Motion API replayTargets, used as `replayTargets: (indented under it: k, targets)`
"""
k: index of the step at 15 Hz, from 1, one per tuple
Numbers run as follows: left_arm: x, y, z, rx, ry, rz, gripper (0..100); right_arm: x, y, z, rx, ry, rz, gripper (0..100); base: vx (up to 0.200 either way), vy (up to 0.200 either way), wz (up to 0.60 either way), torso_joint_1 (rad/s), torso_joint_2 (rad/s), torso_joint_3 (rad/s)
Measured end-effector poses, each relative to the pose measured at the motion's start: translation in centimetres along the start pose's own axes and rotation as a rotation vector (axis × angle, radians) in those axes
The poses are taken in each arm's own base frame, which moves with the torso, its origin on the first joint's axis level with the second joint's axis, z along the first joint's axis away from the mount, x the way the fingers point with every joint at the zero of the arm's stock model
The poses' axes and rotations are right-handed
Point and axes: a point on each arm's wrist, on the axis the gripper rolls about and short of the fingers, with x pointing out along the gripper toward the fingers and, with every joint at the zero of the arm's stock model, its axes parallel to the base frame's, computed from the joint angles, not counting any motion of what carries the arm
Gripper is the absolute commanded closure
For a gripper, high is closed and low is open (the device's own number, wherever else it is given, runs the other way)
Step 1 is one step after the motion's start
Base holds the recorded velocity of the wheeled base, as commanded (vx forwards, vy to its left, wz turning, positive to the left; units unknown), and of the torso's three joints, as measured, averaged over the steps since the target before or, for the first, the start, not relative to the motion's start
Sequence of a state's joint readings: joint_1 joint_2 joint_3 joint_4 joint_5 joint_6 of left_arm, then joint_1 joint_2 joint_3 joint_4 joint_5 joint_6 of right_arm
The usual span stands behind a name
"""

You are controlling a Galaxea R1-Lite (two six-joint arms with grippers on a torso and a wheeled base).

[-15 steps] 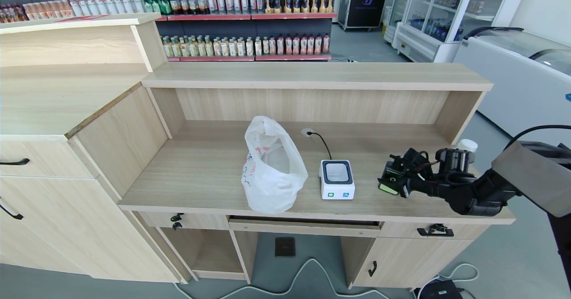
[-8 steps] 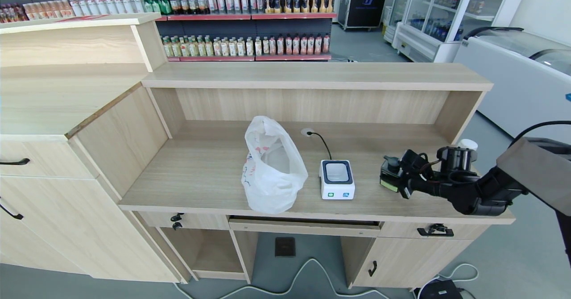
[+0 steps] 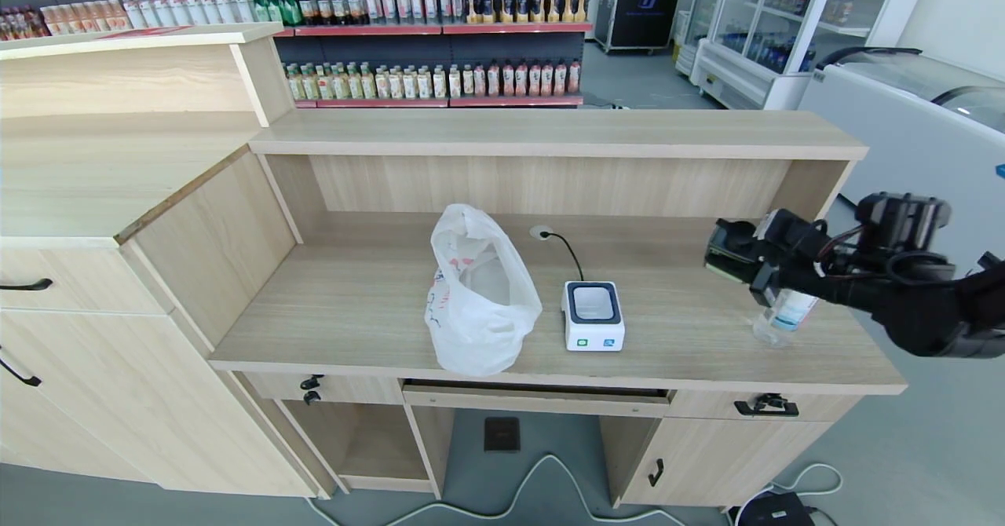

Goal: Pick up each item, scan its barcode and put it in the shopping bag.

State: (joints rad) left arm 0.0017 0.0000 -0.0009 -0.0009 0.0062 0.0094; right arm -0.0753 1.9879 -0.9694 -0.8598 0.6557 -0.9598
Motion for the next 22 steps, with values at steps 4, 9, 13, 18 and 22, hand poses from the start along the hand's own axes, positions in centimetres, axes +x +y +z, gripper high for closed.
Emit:
replayTargets:
  k: [4, 9, 13, 18, 22]
  targets:
    - [0.0, 0.0, 0.0, 0.0, 0.0, 0.0, 0, -6.7, -1.8, 7.8, -0.629, -0.148, -0.124, 100, 0.0, 0.0, 0.0, 0.0, 0.0, 0.0]
    - [0.0, 0.0, 0.0, 0.0, 0.0, 0.0, 0, -10.7, 1.2, 15.9, -1.238, -0.489, -0.316, 100, 0.0, 0.0, 0.0, 0.0, 0.0, 0.0]
    - [0.0, 0.0, 0.0, 0.0, 0.0, 0.0, 0, -10.3, 6.4, 20.8, -1.38, -0.708, -0.398, 100, 0.0, 0.0, 0.0, 0.0, 0.0, 0.0]
    - [0.0, 0.0, 0.0, 0.0, 0.0, 0.001, 0, -9.8, 11.0, 22.9, -1.489, -0.828, -0.363, 100, 0.0, 0.0, 0.0, 0.0, 0.0, 0.0]
    - [0.0, 0.0, 0.0, 0.0, 0.0, -0.001, 0, -10.7, 13.8, 24.7, -1.519, -0.969, -0.313, 100, 0.0, 0.0, 0.0, 0.0, 0.0, 0.0]
